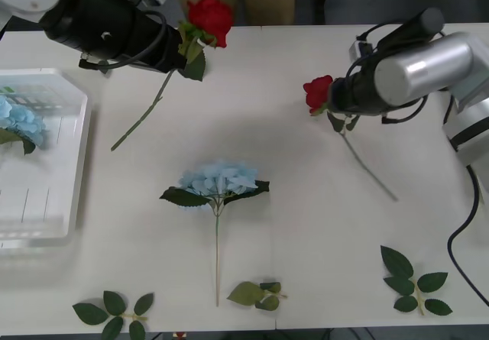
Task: Place the red flowers into the right box and the blue flowers into the left box. If a person shows an open palm, hand one flower to the person first, then continue sorting.
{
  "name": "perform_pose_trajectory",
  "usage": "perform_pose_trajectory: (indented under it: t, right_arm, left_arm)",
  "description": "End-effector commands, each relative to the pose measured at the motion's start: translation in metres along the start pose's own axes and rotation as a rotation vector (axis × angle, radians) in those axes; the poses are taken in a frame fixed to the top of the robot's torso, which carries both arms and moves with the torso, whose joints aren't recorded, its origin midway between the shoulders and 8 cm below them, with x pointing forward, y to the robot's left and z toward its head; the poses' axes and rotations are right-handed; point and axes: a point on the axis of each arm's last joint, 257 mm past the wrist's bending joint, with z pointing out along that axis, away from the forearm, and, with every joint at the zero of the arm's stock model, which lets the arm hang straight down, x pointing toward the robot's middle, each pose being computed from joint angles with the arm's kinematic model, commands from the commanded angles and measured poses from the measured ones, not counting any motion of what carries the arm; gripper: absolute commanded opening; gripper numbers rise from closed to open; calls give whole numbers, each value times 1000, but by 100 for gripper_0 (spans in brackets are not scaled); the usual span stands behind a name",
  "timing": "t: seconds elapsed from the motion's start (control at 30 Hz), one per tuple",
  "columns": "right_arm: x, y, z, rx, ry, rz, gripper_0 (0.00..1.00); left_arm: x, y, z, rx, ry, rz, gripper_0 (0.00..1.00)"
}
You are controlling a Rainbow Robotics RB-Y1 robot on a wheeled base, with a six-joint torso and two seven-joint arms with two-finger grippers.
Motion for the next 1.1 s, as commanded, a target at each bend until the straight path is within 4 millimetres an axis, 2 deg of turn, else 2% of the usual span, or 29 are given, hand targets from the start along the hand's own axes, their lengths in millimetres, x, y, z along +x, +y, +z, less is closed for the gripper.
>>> perform_pose_trajectory:
  t: [0.03,0.1,0.13,0.27,0.43,0.5,0.53,0.6,0.63,0.73,0.93,1.03,1.1]
  right_arm:
    - [-51,-21,-55,-65,-72,-4,0]
    - [-52,-24,-60,-92,-72,3,0]
    - [-50,-26,-60,-97,-71,3,0]
    - [-47,-32,-57,-112,-89,-20,0]
    - [-45,-22,-47,-136,-115,-14,2]
    - [-47,-19,-45,-141,-131,-17,30]
    - [-49,-16,-44,-145,-139,-19,49]
    - [-50,-12,-43,-151,-149,-26,67]
    - [-51,-12,-42,-152,-152,-28,71]
    - [-52,-12,-42,-151,-157,-36,74]
    - [-51,-16,-41,-132,-160,-71,74]
    - [-53,-22,-41,-116,-180,-192,74]
    - [-52,-21,-39,-176,-218,-268,74]
  left_arm:
    - [-18,-25,-15,136,-218,151,0]
    - [-24,-45,-17,216,-315,239,0]
    - [-24,-50,-17,237,-336,251,0]
    - [-31,-77,-13,277,-491,481,0]
    - [-37,-108,4,318,-599,519,0]
    - [-45,-117,12,307,-651,511,0]
    - [-51,-121,19,299,-681,475,0]
    - [-59,-128,30,283,-723,416,0]
    - [-62,-131,35,274,-743,388,0]
    - [-63,-134,44,269,-757,337,0]
    - [-60,-134,45,274,-752,325,0]
    - [-59,-135,46,278,-749,324,0]
    - [-58,-136,47,281,-747,324,0]
